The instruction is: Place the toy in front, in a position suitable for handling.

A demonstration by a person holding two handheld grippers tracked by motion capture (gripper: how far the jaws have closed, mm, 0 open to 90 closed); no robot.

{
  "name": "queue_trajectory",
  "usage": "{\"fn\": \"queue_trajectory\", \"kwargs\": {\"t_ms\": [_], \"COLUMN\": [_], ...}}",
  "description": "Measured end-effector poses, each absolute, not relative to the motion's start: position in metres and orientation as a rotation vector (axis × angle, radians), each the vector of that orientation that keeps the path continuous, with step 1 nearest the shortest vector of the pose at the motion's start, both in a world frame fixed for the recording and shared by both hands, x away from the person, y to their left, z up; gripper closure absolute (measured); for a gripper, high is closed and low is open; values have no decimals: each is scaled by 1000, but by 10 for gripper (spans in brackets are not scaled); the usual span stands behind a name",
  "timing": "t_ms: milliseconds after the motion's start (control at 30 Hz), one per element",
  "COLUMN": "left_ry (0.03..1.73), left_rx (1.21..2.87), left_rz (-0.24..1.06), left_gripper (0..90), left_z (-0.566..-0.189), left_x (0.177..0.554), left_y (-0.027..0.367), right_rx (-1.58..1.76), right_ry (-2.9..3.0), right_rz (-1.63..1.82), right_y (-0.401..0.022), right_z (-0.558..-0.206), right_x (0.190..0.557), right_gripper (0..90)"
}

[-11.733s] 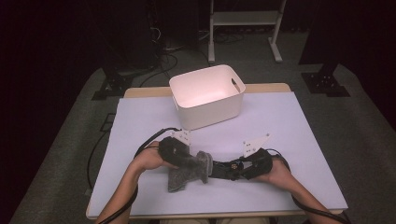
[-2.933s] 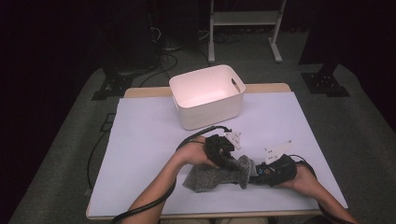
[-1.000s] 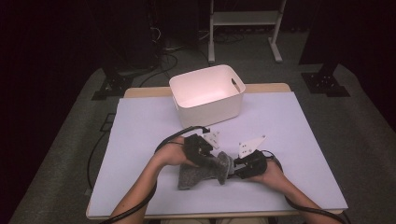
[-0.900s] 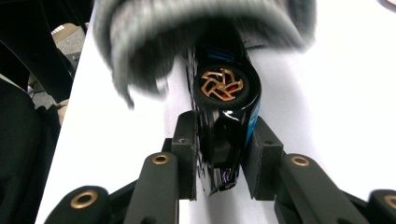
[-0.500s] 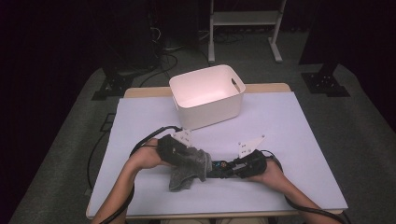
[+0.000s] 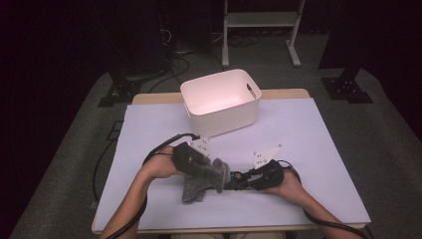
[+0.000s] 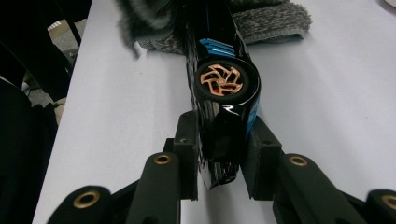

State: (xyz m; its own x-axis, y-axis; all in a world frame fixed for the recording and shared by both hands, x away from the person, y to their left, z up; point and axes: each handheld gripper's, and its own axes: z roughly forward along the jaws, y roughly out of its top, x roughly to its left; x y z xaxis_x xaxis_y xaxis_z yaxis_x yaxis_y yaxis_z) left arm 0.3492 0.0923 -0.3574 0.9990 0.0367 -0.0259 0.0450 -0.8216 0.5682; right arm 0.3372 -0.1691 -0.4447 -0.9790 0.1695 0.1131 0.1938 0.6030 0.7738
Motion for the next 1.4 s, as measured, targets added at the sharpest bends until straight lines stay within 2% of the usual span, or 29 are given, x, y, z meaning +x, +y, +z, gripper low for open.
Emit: {"fn": "queue_trajectory", "kwargs": {"t_ms": [233, 433, 1100, 1400], "left_ry": [-30, -37, 172, 245], "left_rx": [2559, 2562, 2536, 2509], "left_rz": [-52, -65, 18, -30], "left_gripper": [755, 755, 753, 753], "left_z": [-367, -367, -365, -383], "left_x": [353, 356, 348, 346], "left_y": [43, 36, 135, 157], "right_rx": [-303, -304, -306, -320], "right_ry": [-2801, -2800, -2803, -2801], "right_rz": [-1349, -1346, -1328, -1296], "right_y": [-167, -166, -165, -163], "right_z": [-444, -444, -443, -440], "right_x": [336, 336, 337, 338], "right_gripper": [692, 693, 692, 684]}}
